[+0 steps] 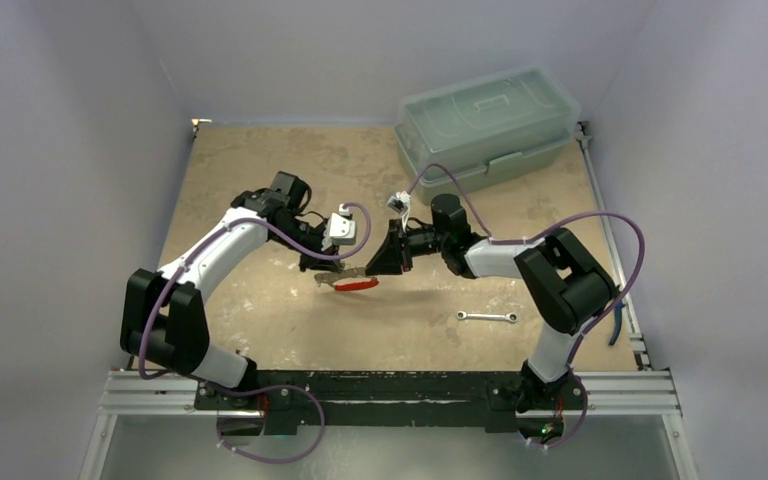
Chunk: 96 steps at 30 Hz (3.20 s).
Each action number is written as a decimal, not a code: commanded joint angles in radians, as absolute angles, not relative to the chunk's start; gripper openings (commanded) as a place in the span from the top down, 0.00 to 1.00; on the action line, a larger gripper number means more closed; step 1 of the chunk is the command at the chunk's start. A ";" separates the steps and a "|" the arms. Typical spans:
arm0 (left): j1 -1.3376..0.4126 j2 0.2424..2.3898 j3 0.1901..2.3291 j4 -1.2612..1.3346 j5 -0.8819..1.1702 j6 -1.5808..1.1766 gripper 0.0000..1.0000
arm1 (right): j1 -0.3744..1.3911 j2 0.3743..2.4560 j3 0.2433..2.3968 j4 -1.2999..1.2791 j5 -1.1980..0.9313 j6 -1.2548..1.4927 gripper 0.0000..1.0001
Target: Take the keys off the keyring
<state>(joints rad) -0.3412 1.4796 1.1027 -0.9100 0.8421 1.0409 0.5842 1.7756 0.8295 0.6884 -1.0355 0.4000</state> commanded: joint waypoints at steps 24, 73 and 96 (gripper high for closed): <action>-0.348 1.472 1.115 -0.935 0.881 1.174 1.00 | 0.614 1.679 0.949 0.472 -1.225 0.245 0.50; -0.352 1.463 1.093 -0.967 0.923 1.241 1.00 | 0.714 1.755 0.997 0.407 -0.968 -0.234 1.00; -0.285 1.444 0.973 -0.749 0.995 1.020 1.00 | 0.677 1.762 0.808 1.131 -0.922 0.343 1.00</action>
<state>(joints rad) -0.2871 1.4685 0.9798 -0.8089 0.9199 1.0645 0.6827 1.7786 0.8227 0.9531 -0.9535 0.2543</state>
